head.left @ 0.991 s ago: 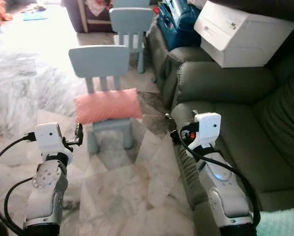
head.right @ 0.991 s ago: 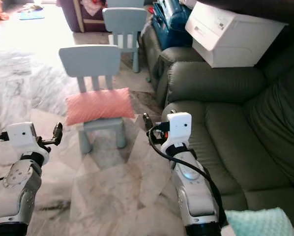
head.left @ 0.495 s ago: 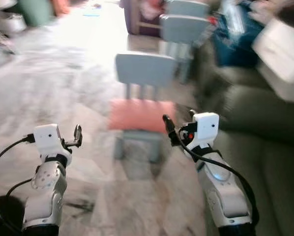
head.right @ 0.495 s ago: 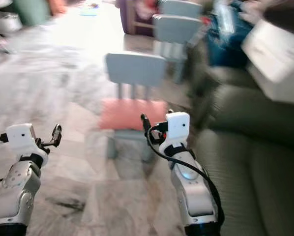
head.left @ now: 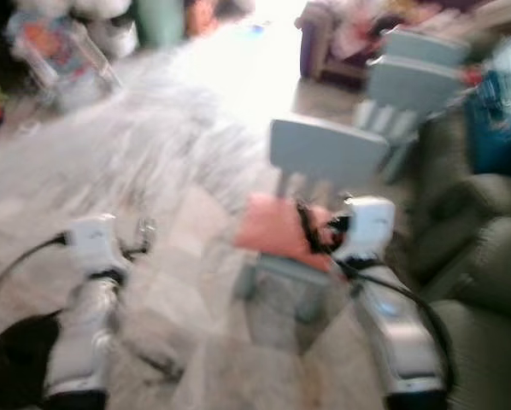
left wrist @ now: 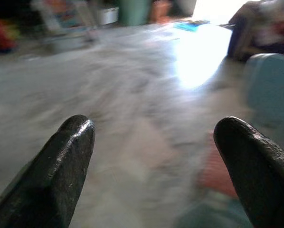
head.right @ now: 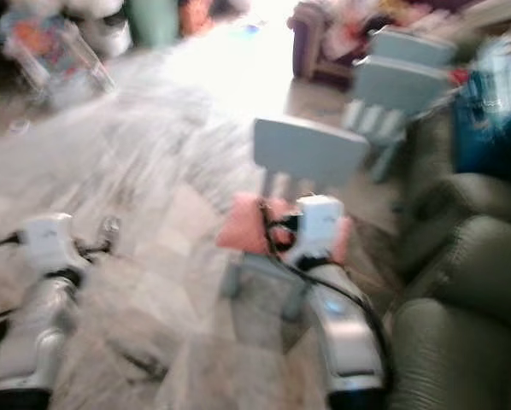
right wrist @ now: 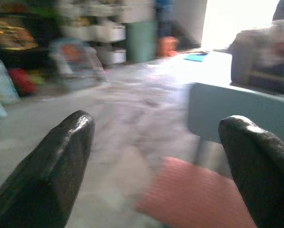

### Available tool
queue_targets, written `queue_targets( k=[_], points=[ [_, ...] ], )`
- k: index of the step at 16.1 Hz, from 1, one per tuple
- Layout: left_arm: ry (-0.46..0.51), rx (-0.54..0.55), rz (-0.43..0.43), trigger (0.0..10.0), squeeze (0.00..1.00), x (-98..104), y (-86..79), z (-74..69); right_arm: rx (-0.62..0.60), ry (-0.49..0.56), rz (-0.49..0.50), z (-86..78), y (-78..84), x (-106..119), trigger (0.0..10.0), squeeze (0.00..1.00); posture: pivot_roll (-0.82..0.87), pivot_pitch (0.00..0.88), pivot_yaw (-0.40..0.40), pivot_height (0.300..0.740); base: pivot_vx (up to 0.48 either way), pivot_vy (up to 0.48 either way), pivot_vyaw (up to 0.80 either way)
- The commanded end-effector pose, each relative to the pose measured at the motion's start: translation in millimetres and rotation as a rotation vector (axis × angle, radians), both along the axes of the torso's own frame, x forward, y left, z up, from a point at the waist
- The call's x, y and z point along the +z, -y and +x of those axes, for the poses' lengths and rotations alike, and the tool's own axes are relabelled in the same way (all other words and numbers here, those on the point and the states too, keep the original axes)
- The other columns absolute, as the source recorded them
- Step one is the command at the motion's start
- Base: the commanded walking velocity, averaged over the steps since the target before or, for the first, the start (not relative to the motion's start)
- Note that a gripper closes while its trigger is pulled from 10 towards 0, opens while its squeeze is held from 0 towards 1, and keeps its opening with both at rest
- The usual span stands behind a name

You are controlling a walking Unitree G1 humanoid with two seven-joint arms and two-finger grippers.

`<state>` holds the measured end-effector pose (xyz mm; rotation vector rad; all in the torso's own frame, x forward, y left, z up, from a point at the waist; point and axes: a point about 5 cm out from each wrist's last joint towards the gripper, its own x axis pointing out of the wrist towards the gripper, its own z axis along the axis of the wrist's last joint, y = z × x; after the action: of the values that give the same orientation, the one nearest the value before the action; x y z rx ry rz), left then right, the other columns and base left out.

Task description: Move the pillow to the sofa

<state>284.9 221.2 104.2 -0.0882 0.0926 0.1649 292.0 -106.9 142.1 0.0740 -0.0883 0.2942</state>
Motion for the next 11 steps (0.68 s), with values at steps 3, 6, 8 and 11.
queue_targets(
  k=[3,6,8,11],
  points=[
    [0.013,-0.025,-0.007,10.0,0.0,2.7,8.2,2.1,-0.032,0.003,-0.017,-0.3,10.3,0.6,10.0,0.0,-0.08,0.098,-0.044,0.74,0.442,0.0,0.63],
    [-0.022,-0.029,-0.026,10.0,0.0,-1.7,11.6,4.0,-0.064,-0.01,-0.006,1.1,13.7,-1.6,10.0,0.0,-0.07,0.089,-0.038,0.74,0.147,0.0,0.21],
    [-0.036,-0.035,-0.027,10.0,0.0,-3.3,13.5,5.3,-0.079,-0.015,-0.002,2.1,15.6,-2.1,10.0,0.0,-0.07,0.088,-0.039,0.74,0.0,0.0,0.0],
    [-0.028,-0.039,-0.028,10.0,0.0,-3.0,14.8,5.5,-0.081,-0.014,-0.004,2.6,16.7,-1.7,10.0,0.0,-0.08,0.086,-0.041,0.74,0.0,0.0,0.0]
  ],
)
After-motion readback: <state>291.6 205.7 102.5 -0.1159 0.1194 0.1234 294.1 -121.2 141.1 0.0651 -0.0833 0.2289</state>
